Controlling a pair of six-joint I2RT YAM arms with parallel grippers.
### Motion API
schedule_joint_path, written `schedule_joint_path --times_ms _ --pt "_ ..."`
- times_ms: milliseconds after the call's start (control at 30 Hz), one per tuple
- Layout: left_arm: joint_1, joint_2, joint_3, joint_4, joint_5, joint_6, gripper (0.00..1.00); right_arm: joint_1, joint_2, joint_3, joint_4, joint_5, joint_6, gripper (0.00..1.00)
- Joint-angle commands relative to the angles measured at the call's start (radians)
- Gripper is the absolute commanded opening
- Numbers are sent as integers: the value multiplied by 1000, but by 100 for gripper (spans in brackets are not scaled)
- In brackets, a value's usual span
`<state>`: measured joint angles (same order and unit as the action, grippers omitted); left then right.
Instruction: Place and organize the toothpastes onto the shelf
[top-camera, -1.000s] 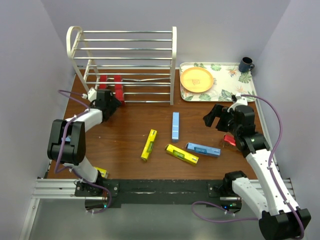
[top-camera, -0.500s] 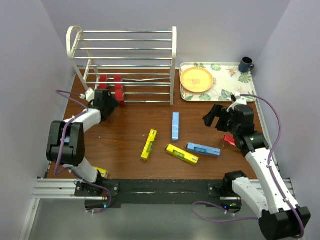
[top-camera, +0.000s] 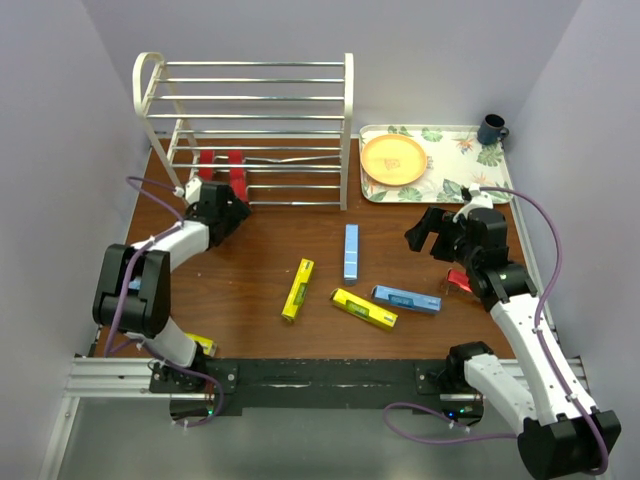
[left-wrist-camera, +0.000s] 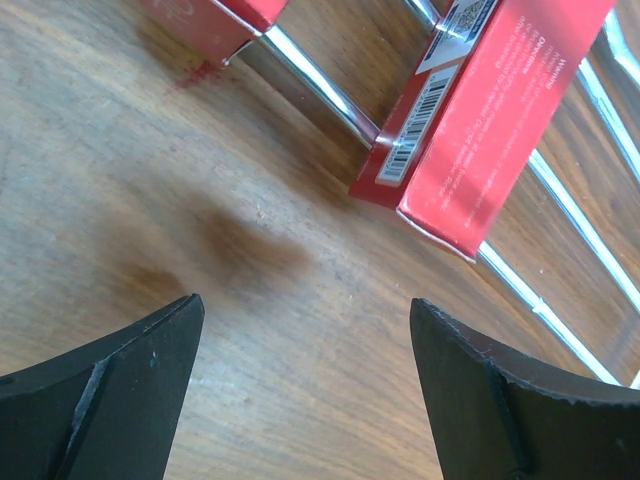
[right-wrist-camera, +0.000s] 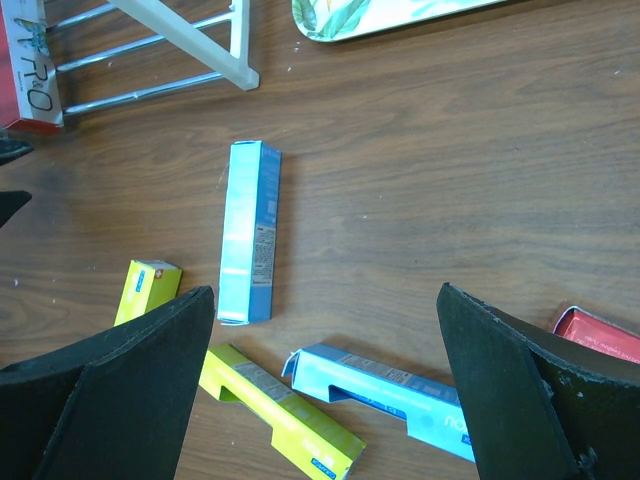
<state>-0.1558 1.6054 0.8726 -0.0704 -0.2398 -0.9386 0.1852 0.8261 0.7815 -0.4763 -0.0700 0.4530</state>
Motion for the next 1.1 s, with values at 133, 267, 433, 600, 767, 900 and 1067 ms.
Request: schedule_joint_path --times_ms 133,267,433,600,767,900,1067 --pt "-28 83 111 30 5 15 90 5 -18 24 30 -2 1 99" --pt "-41 97 123 30 -4 8 90 5 -25 21 28 -2 3 98" --pt "-34 116 135 20 -38 -9 89 5 -30 18 27 -2 4 98" --pt "-18 126 140 23 -64 -14 89 5 -35 21 21 -1 4 98" --pt "-2 134 149 20 -72 -11 89 5 -45 18 13 1 3 99" --pt "1 131 154 21 -76 -8 88 5 -51 15 8 7 0 99" --pt "7 122 155 18 -76 -2 88 5 -55 13 5 7 -2 99"
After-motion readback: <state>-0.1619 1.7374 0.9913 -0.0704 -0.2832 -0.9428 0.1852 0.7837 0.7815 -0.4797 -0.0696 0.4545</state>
